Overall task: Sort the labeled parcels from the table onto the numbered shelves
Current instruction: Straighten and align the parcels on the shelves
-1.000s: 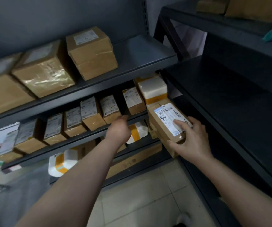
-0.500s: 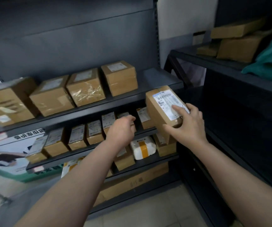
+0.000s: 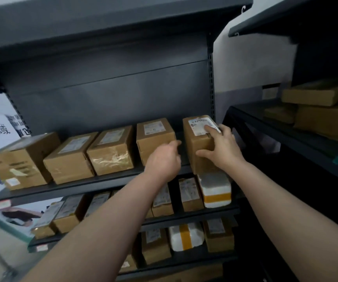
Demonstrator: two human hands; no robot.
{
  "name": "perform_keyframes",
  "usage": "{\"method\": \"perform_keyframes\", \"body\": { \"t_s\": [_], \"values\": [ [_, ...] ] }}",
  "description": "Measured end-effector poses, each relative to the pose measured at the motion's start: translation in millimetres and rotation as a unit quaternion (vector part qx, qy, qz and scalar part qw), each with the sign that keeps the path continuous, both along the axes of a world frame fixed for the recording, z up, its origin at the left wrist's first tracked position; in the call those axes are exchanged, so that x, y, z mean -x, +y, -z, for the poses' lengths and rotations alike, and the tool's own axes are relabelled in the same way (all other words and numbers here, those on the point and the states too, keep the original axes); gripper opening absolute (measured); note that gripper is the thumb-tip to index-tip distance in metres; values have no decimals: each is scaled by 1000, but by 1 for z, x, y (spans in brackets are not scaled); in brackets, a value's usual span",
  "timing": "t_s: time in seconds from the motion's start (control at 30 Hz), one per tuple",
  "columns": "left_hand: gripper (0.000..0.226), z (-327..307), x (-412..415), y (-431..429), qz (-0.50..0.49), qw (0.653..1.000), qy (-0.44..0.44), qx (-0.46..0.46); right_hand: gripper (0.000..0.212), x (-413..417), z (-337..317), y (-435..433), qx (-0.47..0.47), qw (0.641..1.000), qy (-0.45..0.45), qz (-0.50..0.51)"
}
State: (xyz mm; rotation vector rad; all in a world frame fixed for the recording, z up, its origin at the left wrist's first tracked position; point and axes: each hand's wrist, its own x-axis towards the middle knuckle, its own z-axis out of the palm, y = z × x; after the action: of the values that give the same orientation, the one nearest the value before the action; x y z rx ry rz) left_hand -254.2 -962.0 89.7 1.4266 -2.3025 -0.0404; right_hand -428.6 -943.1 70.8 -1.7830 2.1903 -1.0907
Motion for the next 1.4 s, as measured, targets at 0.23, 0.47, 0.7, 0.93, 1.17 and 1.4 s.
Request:
{"method": "perform_keyframes", "body": {
  "t_s": [0.23,0.47,0.7,0.93,1.17,1.4],
  "values": [
    [53,-3,47,-42,21,999,42,-4,64,32,-2,-39,-7,996,35,-77],
    [43,-4,51,-80,-64,996,-49,27,64,22,-7,-82,-13,995,49,-88],
    [46,-5,50,-101,-50,993,-97,52,65,19,-1,-106,-2,995,52,-90],
    [55,1,45,-105,-39,993,-103,48,71,17,3,-106,-1,990,119,-75],
    [69,10,-12,-97,-126,989,-54,56,59,-51,-15,-106,89,973,183,-113],
    [66,13,-150,-78,-239,969,-53,35,46,-169,-22,-106,64,955,191,-215]
  ]
}}
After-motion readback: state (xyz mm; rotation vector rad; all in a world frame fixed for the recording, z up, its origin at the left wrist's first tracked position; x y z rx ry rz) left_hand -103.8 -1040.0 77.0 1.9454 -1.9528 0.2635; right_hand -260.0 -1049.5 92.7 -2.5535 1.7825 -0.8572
